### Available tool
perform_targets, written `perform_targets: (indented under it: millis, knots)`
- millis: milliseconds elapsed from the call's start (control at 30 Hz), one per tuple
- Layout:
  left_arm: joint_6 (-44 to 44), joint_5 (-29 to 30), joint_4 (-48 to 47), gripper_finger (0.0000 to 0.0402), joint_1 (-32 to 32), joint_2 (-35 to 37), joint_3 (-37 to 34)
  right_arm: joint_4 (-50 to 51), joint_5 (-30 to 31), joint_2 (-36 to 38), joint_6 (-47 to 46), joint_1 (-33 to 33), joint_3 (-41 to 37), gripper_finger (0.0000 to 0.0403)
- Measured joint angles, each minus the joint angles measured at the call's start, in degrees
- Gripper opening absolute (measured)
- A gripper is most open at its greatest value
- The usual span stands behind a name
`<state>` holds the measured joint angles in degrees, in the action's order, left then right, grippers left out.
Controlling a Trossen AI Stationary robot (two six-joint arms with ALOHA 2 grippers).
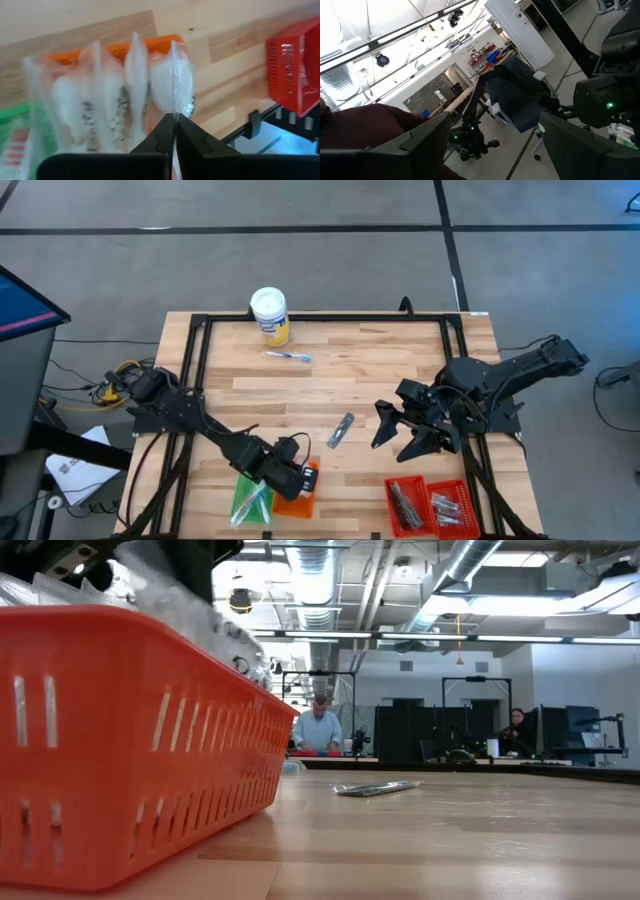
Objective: Pick & Place Travel size toiletries
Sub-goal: Put the white vanity pack into the orange basket
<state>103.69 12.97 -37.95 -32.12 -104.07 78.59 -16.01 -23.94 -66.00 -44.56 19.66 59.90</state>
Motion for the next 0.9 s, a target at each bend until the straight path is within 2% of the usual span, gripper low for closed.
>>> perform_targets:
  millis: [133,367,533,733,800,900]
  knots:
    - [0.0,-0.5,0.8,0.0029,0.4,0.5,0.0,0.2,0.0,0.0,0.0,0.0,0.0,0.0297]
    - [0.3,-4.5,0.7,0.0107,0.7,0.6,0.0,0.4,0.0,0.0,-0.3,0.0,0.0,0.0297]
    - [-0.1,-3.9,-0.5,0.0139,0.7,1.6,-0.1,0.4,0.0,0.0,-0.5,0.0,0.0,0.0297]
    - [0.1,7.5,-1.1,0.0117,0.0,5.6,-0.1,0.8,0.0,0.0,-0.5,0.0,0.0,0.0297]
    - [-1.6,8.1,1.1,0.0099,0.1,6.8,-0.1,0.9,0.0,0.0,-0.5,0.0,0.0,0.0297]
    - [-10.1,4.0,8.6,0.005,0.2,7.0,0.0,1.0,0.0,0.0,-0.5,0.0,0.0,0.0297]
